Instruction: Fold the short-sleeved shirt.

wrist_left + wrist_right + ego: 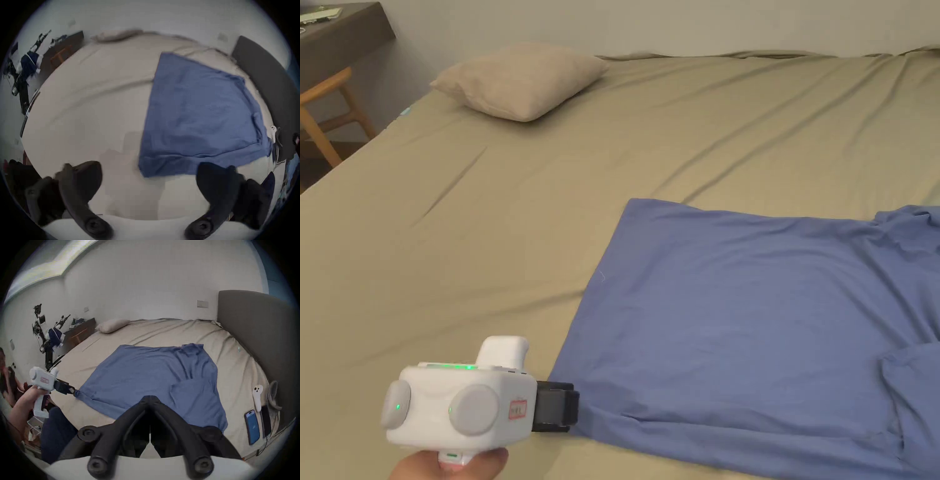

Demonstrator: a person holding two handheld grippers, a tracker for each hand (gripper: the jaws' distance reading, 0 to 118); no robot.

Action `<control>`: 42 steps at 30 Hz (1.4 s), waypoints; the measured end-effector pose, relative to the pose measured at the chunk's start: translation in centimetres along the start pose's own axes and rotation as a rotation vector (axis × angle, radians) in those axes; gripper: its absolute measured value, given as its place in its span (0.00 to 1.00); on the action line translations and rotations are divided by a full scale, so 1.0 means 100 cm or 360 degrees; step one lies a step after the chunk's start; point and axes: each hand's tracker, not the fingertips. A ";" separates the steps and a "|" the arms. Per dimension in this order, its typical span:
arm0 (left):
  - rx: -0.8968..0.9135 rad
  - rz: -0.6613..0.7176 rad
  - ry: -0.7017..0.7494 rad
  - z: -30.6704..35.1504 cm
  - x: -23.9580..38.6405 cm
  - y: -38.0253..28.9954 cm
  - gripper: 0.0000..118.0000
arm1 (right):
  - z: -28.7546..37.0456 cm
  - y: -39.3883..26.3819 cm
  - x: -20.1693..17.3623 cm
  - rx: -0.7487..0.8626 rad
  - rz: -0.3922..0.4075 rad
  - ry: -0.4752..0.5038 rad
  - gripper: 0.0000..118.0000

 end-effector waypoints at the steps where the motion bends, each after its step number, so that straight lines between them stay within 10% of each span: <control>1: -0.0004 0.0021 0.0003 -0.007 -0.003 0.003 0.98 | -0.002 0.001 0.004 -0.0009 -0.0003 -0.0017 0.02; 10: -0.0077 -0.0136 0.0036 -0.045 0.027 -0.002 0.89 | -0.008 -0.015 0.060 -0.0113 -0.0246 -0.0199 0.02; 12: -0.0025 -0.0168 -0.0021 -0.030 0.031 -0.001 0.61 | -0.008 -0.018 0.075 -0.0179 -0.0255 -0.0288 0.02; 13: 0.0023 -0.0211 -0.0013 -0.024 0.034 0.001 0.19 | -0.008 -0.019 0.083 -0.0199 -0.0258 -0.0331 0.02; 14: 0.0043 -0.0246 -0.0061 -0.019 0.041 0.001 0.02 | -0.008 -0.022 0.094 -0.0232 -0.0265 -0.0383 0.02; 21: 0.0122 0.0187 -0.0509 0.012 0.027 0.011 0.02 | -0.026 -0.039 0.177 -0.0465 -0.0196 -0.0305 0.03; 22: 0.0131 0.0204 -0.0540 0.015 0.027 0.013 0.02 | -0.033 -0.043 0.186 -0.0531 -0.0196 -0.0238 0.17; 25: 0.0140 0.0106 -0.0484 0.026 0.036 0.018 0.02 | -0.058 -0.065 0.213 -0.0770 -0.0222 -0.0228 1.00; 32: 0.0127 0.0193 -0.0521 0.028 0.040 0.018 0.02 | -0.080 -0.087 0.215 -0.0912 -0.0307 -0.0214 0.89; 33: 0.0131 0.0185 -0.0501 0.027 0.038 0.018 0.02 | -0.080 -0.089 0.216 -0.0888 -0.0340 -0.0180 0.67; 34: 0.0132 0.0194 -0.0503 0.026 0.038 0.017 0.02 | -0.079 -0.090 0.217 -0.0843 -0.0402 -0.0165 0.18; 35: 0.0128 0.0204 -0.0499 0.026 0.038 0.017 0.02 | -0.079 -0.089 0.219 -0.0844 -0.0482 -0.0164 0.06; 42: 0.0162 0.0404 -0.0654 0.028 0.018 0.016 0.02 | -0.056 -0.077 0.216 -0.0680 -0.0706 -0.0054 0.06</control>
